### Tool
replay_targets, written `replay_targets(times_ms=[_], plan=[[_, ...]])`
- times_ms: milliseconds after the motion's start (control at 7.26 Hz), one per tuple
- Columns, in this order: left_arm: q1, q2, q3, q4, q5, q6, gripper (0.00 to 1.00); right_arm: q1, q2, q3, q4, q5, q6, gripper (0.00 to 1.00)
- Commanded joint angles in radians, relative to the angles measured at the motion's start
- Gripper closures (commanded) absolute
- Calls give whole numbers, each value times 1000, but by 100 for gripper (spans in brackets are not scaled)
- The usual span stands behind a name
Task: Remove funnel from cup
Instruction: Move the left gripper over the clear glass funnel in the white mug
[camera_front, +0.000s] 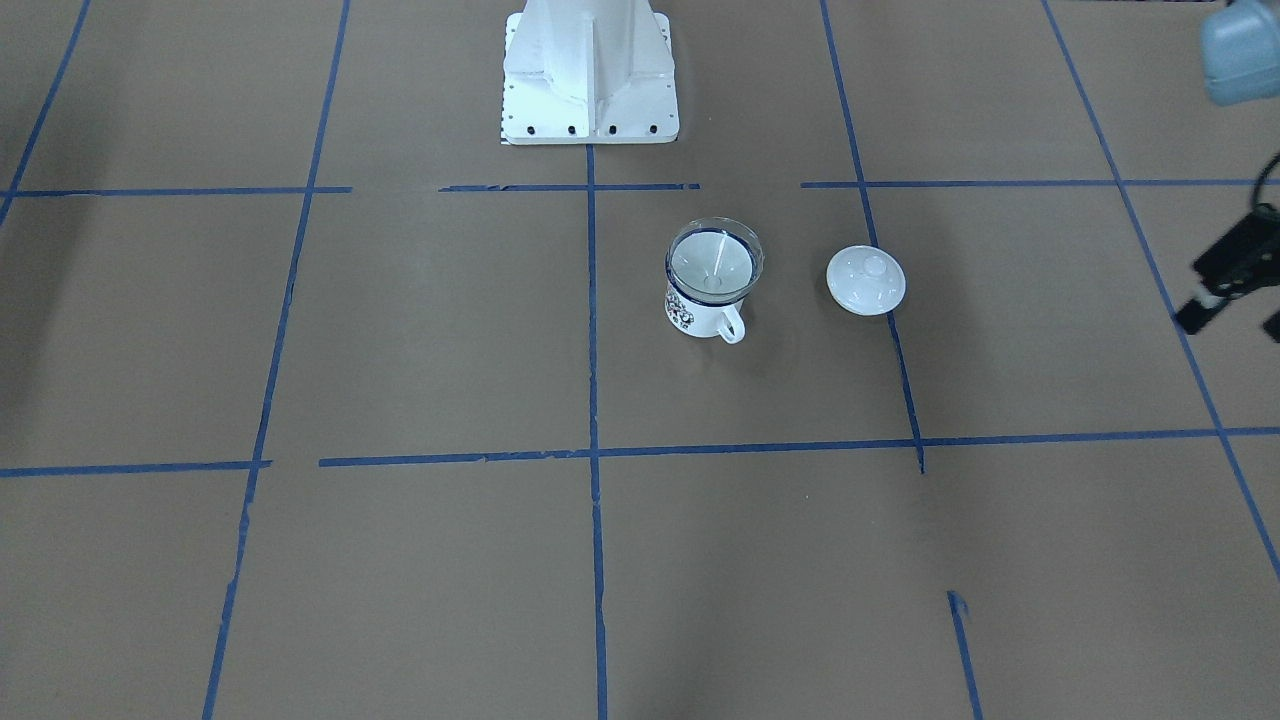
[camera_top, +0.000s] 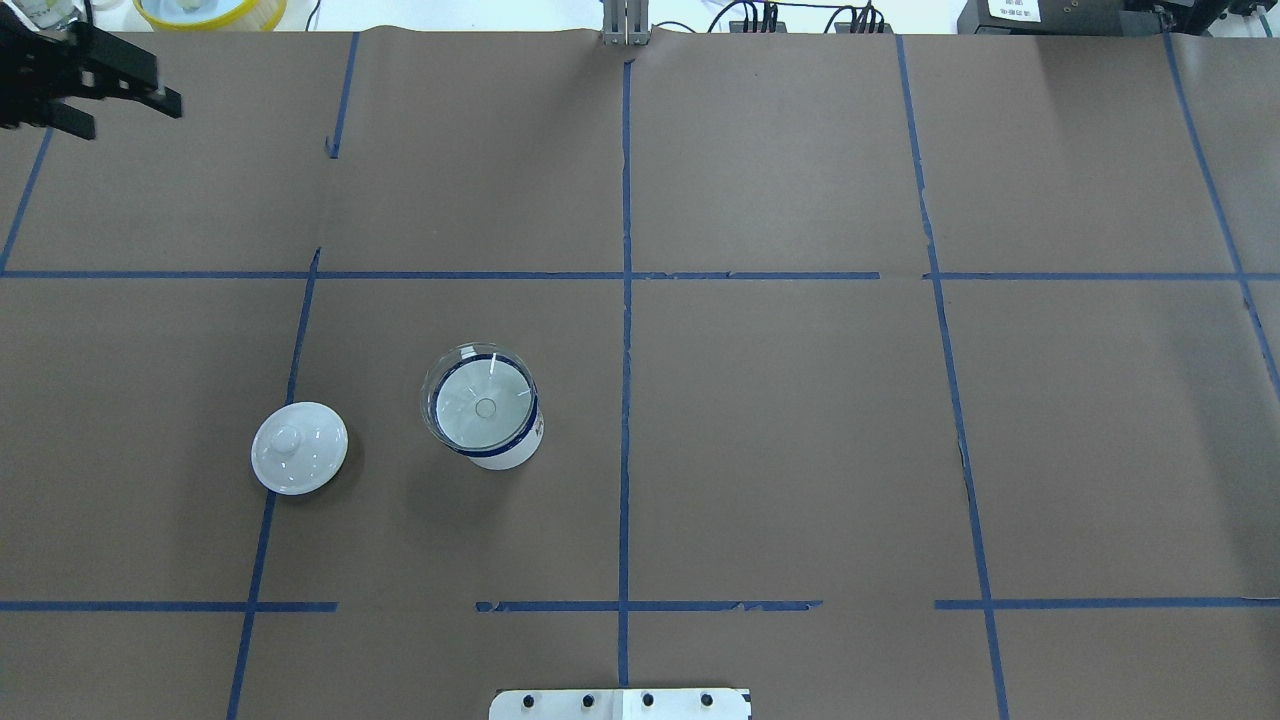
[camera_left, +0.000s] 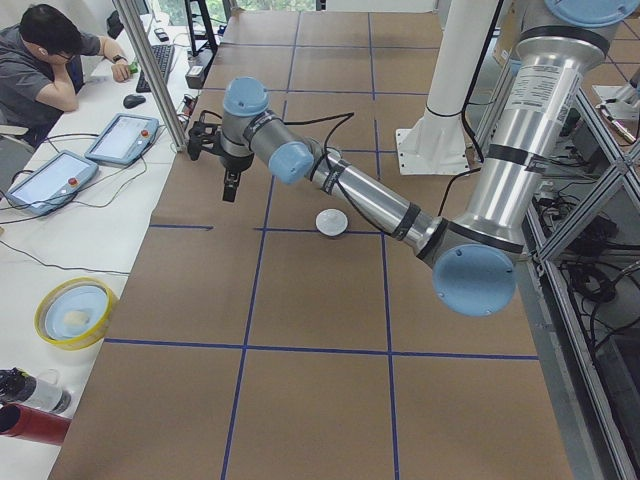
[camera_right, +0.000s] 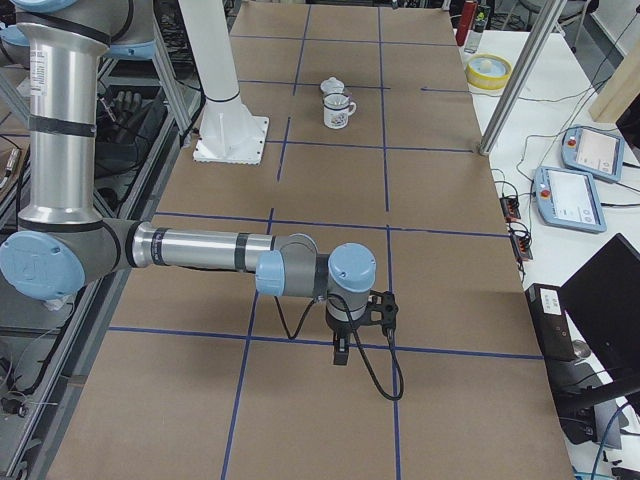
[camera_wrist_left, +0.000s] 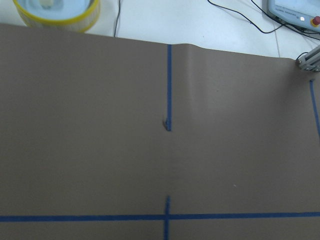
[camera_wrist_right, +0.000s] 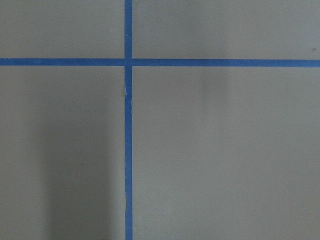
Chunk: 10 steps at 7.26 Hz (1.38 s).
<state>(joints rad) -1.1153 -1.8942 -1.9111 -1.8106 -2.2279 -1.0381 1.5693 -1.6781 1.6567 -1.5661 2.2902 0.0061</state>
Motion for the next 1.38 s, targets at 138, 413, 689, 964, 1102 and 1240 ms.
replay_targets(times_ms=[138, 413, 689, 964, 1102, 1240], plan=[[338, -262, -14, 301, 236, -302, 0, 0, 0, 0, 0, 0, 0, 0], [438, -351, 18, 369, 296, -388, 0, 0, 0, 0, 0, 0, 0, 0], [535, -410, 119, 442, 382, -396, 0, 0, 0, 0, 0, 0, 0, 0], [572, -424, 186, 447, 402, -395, 1, 0, 0, 0, 0, 0, 0, 0], [577, -434, 202, 445, 402, -395, 12, 0, 0, 0, 0, 0, 0, 0], [578, -434, 202, 444, 401, -393, 27, 0, 0, 0, 0, 0, 0, 0]])
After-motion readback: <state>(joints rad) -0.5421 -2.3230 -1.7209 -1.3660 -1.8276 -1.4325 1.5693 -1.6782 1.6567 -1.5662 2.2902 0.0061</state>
